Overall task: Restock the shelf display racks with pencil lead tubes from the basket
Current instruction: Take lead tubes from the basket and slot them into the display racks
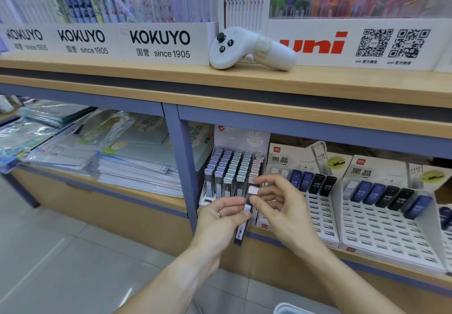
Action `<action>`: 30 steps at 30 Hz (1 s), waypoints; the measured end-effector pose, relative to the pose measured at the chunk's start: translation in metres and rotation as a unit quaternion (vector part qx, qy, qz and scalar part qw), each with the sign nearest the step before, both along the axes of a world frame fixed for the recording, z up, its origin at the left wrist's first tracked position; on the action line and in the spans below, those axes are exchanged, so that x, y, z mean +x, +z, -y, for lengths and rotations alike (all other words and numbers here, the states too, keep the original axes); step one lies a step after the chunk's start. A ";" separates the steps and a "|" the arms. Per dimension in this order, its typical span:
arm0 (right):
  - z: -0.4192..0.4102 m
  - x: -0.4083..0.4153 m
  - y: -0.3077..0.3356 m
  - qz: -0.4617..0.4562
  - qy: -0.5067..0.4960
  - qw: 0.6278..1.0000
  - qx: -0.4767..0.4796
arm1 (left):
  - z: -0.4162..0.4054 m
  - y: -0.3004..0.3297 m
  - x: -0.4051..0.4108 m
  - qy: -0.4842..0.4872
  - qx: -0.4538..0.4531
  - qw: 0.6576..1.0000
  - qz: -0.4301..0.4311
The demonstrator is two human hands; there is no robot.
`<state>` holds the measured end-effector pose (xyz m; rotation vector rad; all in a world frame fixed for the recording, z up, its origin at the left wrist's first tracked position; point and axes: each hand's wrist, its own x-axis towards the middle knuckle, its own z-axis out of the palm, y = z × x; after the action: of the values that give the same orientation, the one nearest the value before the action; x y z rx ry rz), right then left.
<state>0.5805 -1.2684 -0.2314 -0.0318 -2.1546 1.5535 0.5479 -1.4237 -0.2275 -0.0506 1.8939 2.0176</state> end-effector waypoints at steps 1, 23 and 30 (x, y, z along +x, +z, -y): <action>-0.002 0.000 0.001 -0.012 -0.015 1.000 -0.007 | 0.000 0.001 0.000 -0.001 -0.008 1.000 -0.014; -0.001 0.001 -0.015 -0.092 -0.052 0.982 0.160 | -0.008 -0.021 -0.001 -0.104 -0.195 0.973 -0.065; -0.006 -0.014 -0.016 -0.053 -0.061 0.968 0.237 | -0.014 -0.019 0.001 -0.117 -0.206 0.969 -0.064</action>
<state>0.5666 -1.2619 -0.2475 0.0736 -2.3312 0.9197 0.5484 -1.4099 -0.2463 0.1918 2.2530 1.4831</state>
